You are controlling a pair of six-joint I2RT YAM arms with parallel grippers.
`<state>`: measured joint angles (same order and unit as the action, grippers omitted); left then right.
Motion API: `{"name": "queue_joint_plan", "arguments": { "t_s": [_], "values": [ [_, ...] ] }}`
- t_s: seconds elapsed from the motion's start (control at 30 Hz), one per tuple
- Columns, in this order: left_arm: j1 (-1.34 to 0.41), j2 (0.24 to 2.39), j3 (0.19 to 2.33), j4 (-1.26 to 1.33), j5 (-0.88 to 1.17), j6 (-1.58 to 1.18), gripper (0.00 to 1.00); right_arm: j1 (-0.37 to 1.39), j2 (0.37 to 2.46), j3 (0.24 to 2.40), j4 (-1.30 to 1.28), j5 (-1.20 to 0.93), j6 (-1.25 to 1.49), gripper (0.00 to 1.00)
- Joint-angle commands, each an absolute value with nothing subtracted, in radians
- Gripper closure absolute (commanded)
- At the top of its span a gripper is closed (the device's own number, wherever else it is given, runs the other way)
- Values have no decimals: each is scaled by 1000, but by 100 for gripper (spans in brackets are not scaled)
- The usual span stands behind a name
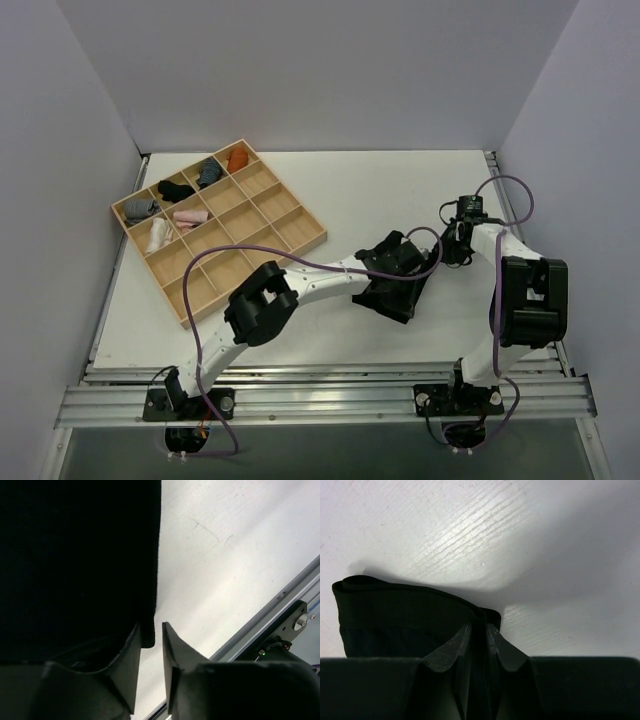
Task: Roll the underwear
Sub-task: Fold the underwear
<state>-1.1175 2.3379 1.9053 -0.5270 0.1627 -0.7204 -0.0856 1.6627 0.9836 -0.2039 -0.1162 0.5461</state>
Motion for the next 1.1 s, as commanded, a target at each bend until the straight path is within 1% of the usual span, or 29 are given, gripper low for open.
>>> {"name": "queue_joint_plan", "arguments": {
  "t_s": [0.0, 0.03, 0.07, 0.23, 0.27, 0.33, 0.5, 0.6, 0.7, 0.8, 0.87, 0.97, 1.07],
  "values": [
    [-1123, 2301, 1921, -526, 181, -709, 67, -95, 1655, 974, -232, -77, 555, 85],
    [-1123, 2286, 1925, -543, 179, -706, 60, -95, 1658, 979, -242, -77, 558, 84],
    [-1120, 2277, 1937, -552, 178, -700, 57, -95, 1657, 986, -258, -75, 563, 80],
    [-1115, 2215, 1967, -607, 138, -678, 48, -92, 1600, 994, -290, -81, 597, 75],
    [-1114, 2204, 1967, -610, 135, -678, 42, -92, 1582, 997, -310, -78, 601, 75],
    [-1106, 2172, 1953, -606, 143, -678, 40, -91, 1566, 1006, -330, -75, 607, 74],
    [-1085, 2115, 1927, -597, 160, -675, 36, -49, 1514, 997, -350, -75, 652, 74],
    [-1062, 2074, 1908, -621, 153, -657, 36, 0, 1473, 959, -308, -115, 707, 75],
    [-991, 1976, 1830, -641, 141, -647, 37, 93, 1450, 907, -258, -147, 762, 76],
    [-872, 1907, 1697, -620, 167, -657, 37, 167, 1453, 855, -229, -147, 793, 77],
    [-787, 1855, 1596, -594, 193, -649, 37, 181, 1447, 804, -210, -137, 804, 78],
    [-718, 1830, 1516, -580, 227, -629, 37, 183, 1443, 747, -187, -135, 787, 78],
    [-695, 1821, 1465, -563, 258, -611, 39, 181, 1453, 700, -173, -143, 758, 78]
  ]
}}
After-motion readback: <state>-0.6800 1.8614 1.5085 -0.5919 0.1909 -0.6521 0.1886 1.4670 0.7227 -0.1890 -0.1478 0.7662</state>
